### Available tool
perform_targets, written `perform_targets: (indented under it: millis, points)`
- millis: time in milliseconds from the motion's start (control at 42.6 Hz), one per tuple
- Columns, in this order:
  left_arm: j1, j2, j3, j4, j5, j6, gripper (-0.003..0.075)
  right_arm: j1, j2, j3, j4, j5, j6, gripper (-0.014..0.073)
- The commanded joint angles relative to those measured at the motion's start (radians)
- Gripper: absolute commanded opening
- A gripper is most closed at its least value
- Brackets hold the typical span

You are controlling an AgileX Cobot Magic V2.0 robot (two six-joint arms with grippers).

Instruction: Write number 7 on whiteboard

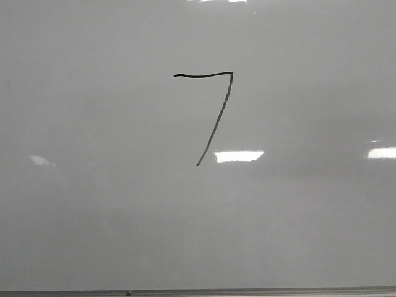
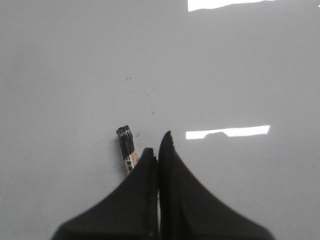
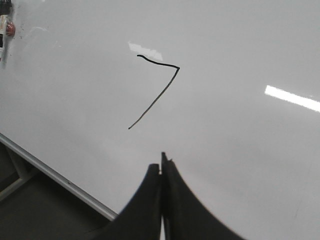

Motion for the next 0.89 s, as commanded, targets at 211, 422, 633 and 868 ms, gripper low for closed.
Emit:
perform_targets:
  millis: [211, 422, 633, 868]
  points:
    - [-0.013, -0.086, 0.202, 0.010, -0.165, -0.063, -0.0020, -0.007, 0.006, -0.027, 0.022, -0.051, -0.003, -0.0068]
    - [-0.013, -0.086, 0.269, 0.010, -0.254, -0.063, -0.0020, -0.007, 0.006, -0.027, 0.022, -0.048, -0.003, -0.0068]
    - [-0.013, -0.086, 0.269, 0.010, -0.252, -0.063, -0.0020, -0.007, 0.006, -0.027, 0.022, -0.048, -0.003, -0.0068]
    - [-0.013, -0.086, 0.269, 0.010, -0.252, -0.063, -0.0020, -0.007, 0.006, -0.027, 0.022, -0.048, -0.003, -0.0068]
